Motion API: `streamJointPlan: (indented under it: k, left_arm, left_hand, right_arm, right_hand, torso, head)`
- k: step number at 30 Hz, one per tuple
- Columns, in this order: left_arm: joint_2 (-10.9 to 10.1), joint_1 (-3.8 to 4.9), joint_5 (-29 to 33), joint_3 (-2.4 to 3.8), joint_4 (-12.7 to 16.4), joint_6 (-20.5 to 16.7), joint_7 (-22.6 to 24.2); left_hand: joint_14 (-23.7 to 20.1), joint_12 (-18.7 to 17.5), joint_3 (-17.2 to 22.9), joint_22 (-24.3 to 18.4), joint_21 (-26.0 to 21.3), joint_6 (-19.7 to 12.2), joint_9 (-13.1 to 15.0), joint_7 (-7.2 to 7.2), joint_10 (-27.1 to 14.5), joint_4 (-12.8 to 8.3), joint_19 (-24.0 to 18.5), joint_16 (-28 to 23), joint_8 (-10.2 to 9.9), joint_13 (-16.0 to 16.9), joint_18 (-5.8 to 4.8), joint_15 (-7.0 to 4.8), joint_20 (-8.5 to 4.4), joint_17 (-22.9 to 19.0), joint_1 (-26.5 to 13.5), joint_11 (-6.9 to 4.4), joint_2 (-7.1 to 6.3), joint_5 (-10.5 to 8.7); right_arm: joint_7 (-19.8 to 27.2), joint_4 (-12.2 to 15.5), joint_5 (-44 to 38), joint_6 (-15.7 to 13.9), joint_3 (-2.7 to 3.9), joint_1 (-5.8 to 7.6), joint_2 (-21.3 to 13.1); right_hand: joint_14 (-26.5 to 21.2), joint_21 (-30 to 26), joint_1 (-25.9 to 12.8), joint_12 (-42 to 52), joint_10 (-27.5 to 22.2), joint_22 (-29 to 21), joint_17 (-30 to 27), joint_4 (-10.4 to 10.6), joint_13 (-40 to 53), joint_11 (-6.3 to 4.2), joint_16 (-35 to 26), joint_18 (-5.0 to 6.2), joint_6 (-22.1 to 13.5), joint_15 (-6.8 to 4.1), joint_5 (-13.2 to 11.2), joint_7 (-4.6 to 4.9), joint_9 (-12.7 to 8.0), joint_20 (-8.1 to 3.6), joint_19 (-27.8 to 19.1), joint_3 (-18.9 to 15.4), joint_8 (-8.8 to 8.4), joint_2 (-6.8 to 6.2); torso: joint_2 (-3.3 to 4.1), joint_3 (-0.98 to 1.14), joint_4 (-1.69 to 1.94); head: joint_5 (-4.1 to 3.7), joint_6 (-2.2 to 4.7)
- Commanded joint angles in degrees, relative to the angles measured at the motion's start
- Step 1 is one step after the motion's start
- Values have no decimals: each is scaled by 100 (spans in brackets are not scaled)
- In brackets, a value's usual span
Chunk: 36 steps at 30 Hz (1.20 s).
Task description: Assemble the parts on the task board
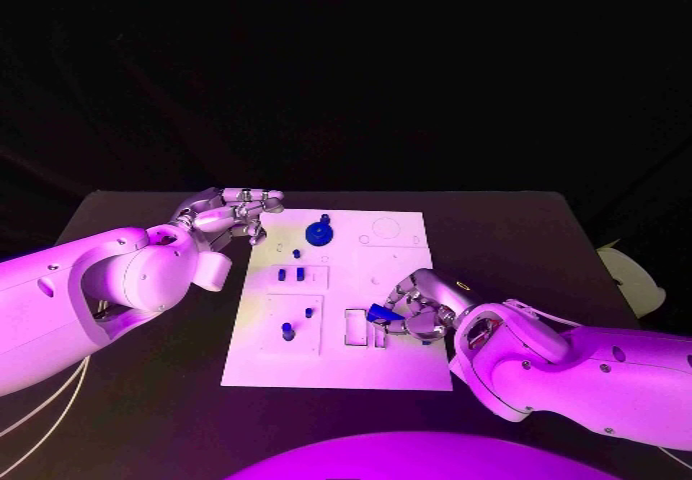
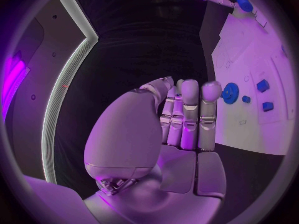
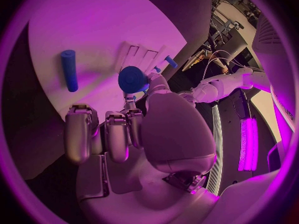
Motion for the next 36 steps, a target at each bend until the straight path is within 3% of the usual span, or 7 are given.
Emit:
streamJointPlan:
  k: [1,7,12,21,29,33,36]
  left_arm:
    - [11,3,-17,4,17,108,14]
    - [11,3,-17,4,31,114,8]
    - [-1,4,-17,4,46,113,0]
    - [-14,5,-18,5,74,140,-37]
    - [-18,6,-19,5,82,147,-49]
    - [-20,6,-19,5,83,154,-58]
    - [-21,7,-19,5,83,161,-66]
  left_hand:
    - [-44,39,-40,-13,-39,-34,-10,-5,-58,-2,-1,-24,10,8,71,-8,23,-11,-16,0,68,3]
    - [-44,39,-40,-13,-39,-34,-10,-5,-58,-2,-1,-24,10,8,71,-8,23,-11,-16,0,68,3]
    - [-46,41,-44,-16,-44,-36,-11,-3,-63,4,-3,-26,10,10,71,-7,24,-16,-23,2,71,3]
    - [-48,44,-48,-18,-48,-38,-12,-2,-69,17,-2,-27,11,12,71,-4,26,-19,-37,4,80,4]
    - [-48,44,-48,-18,-48,-38,-12,-2,-69,17,-2,-27,11,12,71,-4,26,-19,-37,4,80,4]
    - [-48,44,-48,-18,-48,-38,-12,-2,-69,17,-2,-27,11,12,71,-4,26,-19,-37,4,80,4]
    - [-48,44,-48,-18,-48,-38,-12,-2,-69,17,-2,-27,11,12,71,-4,26,-19,-37,4,80,4]
  right_arm:
    - [98,-58,191,-4,2,1,106]
    - [80,-208,282,204,2,10,321]
    - [29,-327,305,444,2,14,427]
    - [-58,-437,194,654,3,40,549]
    - [-62,-450,166,648,3,61,604]
    - [-89,-452,133,626,3,66,609]
    - [-111,-450,103,623,3,68,610]
  right_hand:
    - [574,10,-18,-36,130,1232,1355,41,736,-29,19,-47,245,-41,27,-190,190,-53,283,-10,59,59]
    - [573,4,-202,-77,121,1230,1351,47,708,-35,17,-46,272,-46,-49,-201,234,-58,278,-58,70,99]
    - [578,45,-392,-47,154,1238,1376,45,751,-83,28,-51,392,-81,-44,-266,338,-83,286,-128,168,161]
    - [608,289,-671,189,302,1294,1507,50,983,-159,88,-94,503,-143,-121,-349,503,-138,355,-224,320,308]
    - [608,317,-871,266,347,1299,1507,50,1064,-174,88,-98,513,-158,-374,-367,592,-157,360,-321,389,370]
    - [608,352,-1060,310,372,1306,1507,51,1111,-182,88,-105,526,-164,-661,-376,653,-164,368,-424,441,400]
    - [608,364,-1193,341,388,1309,1507,59,1142,-187,88,-106,526,-169,-742,-384,691,-168,370,-481,471,456]
  torso:
    - [1,-5,-6]
    - [6,-9,6]
    - [7,-7,4]
    - [6,8,0]
    - [7,5,-1]
    - [2,5,-8]
    - [3,4,-7]
  head:
    - [12,8]
    - [-4,2]
    - [9,-16]
    - [36,-40]
    - [48,-61]
    - [54,-65]
    - [51,-64]
